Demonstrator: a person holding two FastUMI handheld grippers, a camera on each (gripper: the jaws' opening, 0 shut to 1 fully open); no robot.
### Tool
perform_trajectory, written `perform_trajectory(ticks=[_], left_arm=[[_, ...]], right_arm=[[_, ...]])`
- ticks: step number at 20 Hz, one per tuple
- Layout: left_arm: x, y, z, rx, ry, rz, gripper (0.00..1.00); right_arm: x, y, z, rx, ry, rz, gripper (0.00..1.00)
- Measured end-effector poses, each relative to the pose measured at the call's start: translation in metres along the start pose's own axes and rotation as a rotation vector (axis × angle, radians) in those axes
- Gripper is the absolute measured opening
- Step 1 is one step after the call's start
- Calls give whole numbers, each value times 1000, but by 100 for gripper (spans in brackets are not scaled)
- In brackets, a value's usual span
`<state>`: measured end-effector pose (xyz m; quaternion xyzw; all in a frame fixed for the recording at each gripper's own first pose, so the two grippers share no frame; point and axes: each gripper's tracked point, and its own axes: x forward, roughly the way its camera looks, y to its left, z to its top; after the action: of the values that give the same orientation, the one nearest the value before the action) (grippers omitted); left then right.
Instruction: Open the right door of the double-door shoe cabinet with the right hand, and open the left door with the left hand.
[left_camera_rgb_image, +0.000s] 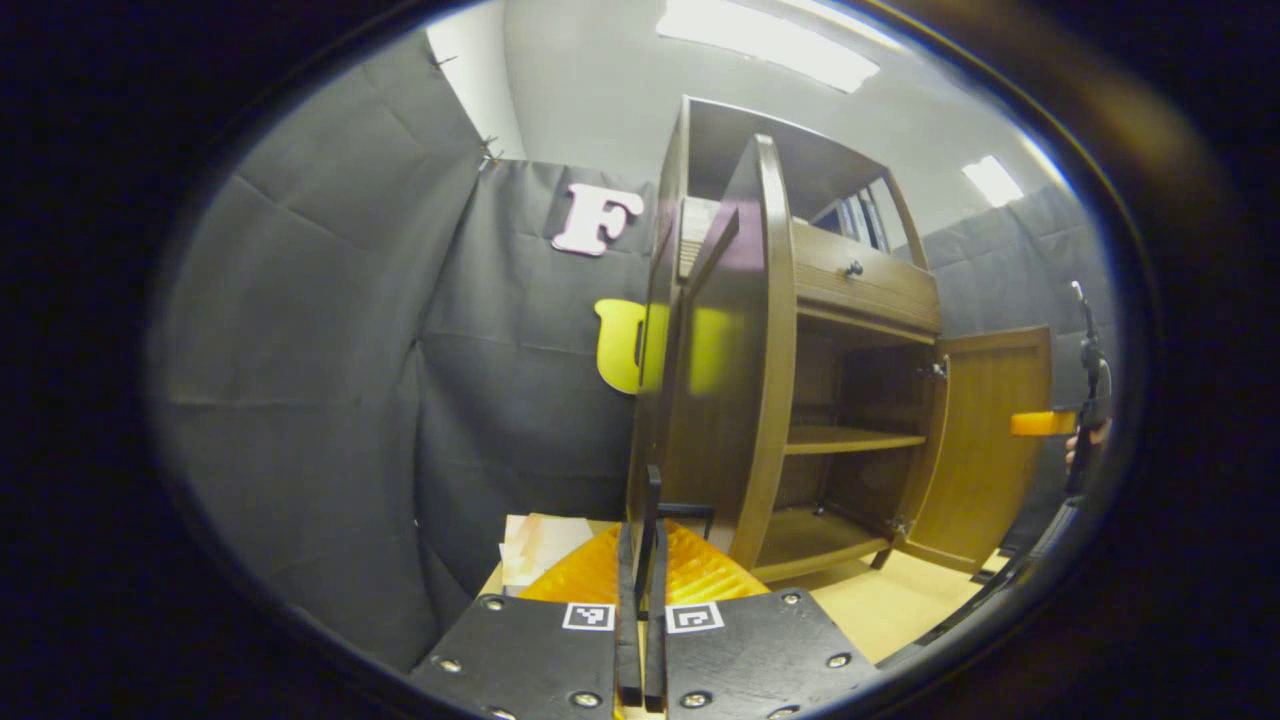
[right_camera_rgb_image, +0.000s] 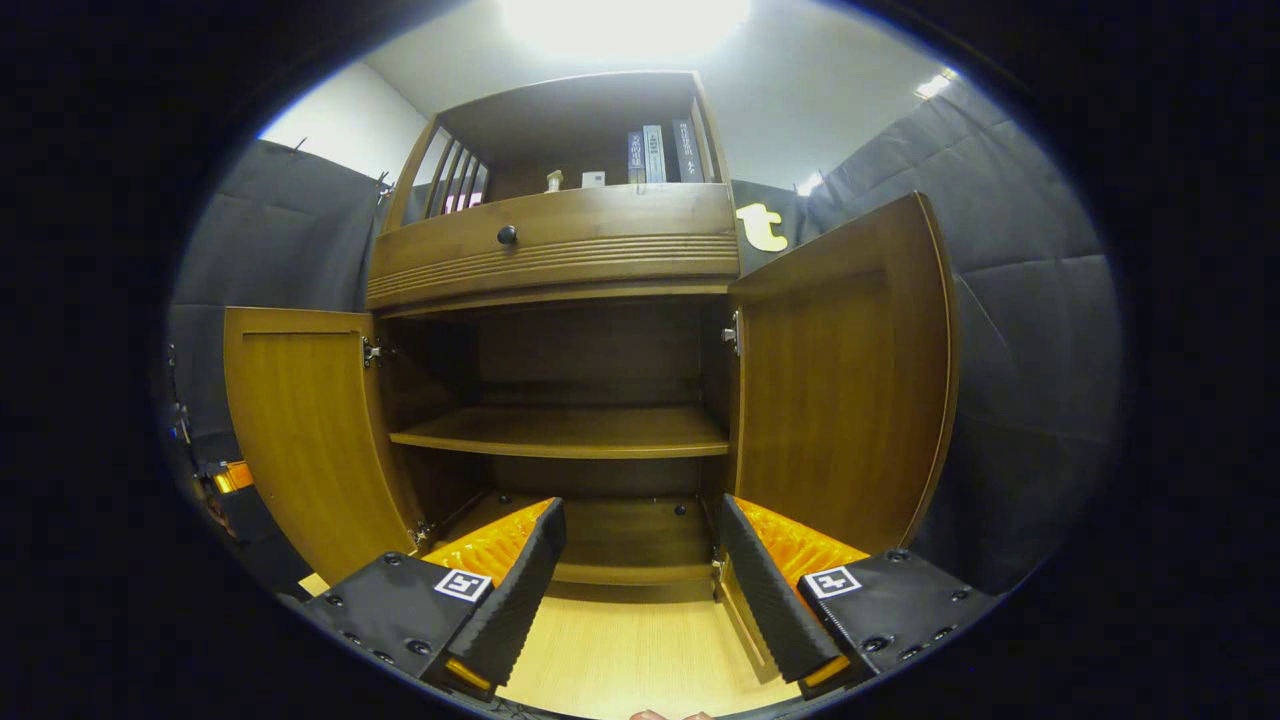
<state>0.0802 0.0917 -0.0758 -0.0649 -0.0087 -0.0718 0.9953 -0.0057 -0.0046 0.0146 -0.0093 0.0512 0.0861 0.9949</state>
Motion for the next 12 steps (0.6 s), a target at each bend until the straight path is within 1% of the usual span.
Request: perform_trajectory(ticks=[1, 2, 3, 4, 5, 6, 7, 8, 9, 10, 12], left_arm=[[-16, 2, 10, -8, -25, 32, 4], [-32, 3, 22, -13, -50, 69, 4], [-48, 5, 34, -15, -69, 106, 4], [-63, 2, 42, -15, -83, 135, 3], [-78, -4, 53, -20, -92, 150, 3], [-86, -11, 60, -26, -92, 163, 8], [-96, -19, 69, -26, -95, 178, 9], [-102, -27, 77, -20, -102, 193, 10], [-107, -38, 85, -8, -107, 207, 28], [-110, -49, 87, 2, -103, 218, 45], [-117, -70, 90, 28, -94, 260, 80]], right_arm=[[2, 1, 2, 1, -5, 13, 92], [4, 3, 4, -2, -9, 24, 98], [6, 3, 6, -7, -13, 33, 98], [8, 4, 8, -10, -19, 46, 92], [8, 6, 10, -9, -24, 62, 93], [8, 7, 12, -5, -25, 80, 93], [6, 7, 13, -1, -27, 95, 100], [2, 5, 16, 1, -35, 106, 96], [-3, 2, 18, 1, -42, 113, 93], [-7, -2, 18, 3, -41, 118, 98], [-17, -10, 16, 6, -35, 132, 98]])
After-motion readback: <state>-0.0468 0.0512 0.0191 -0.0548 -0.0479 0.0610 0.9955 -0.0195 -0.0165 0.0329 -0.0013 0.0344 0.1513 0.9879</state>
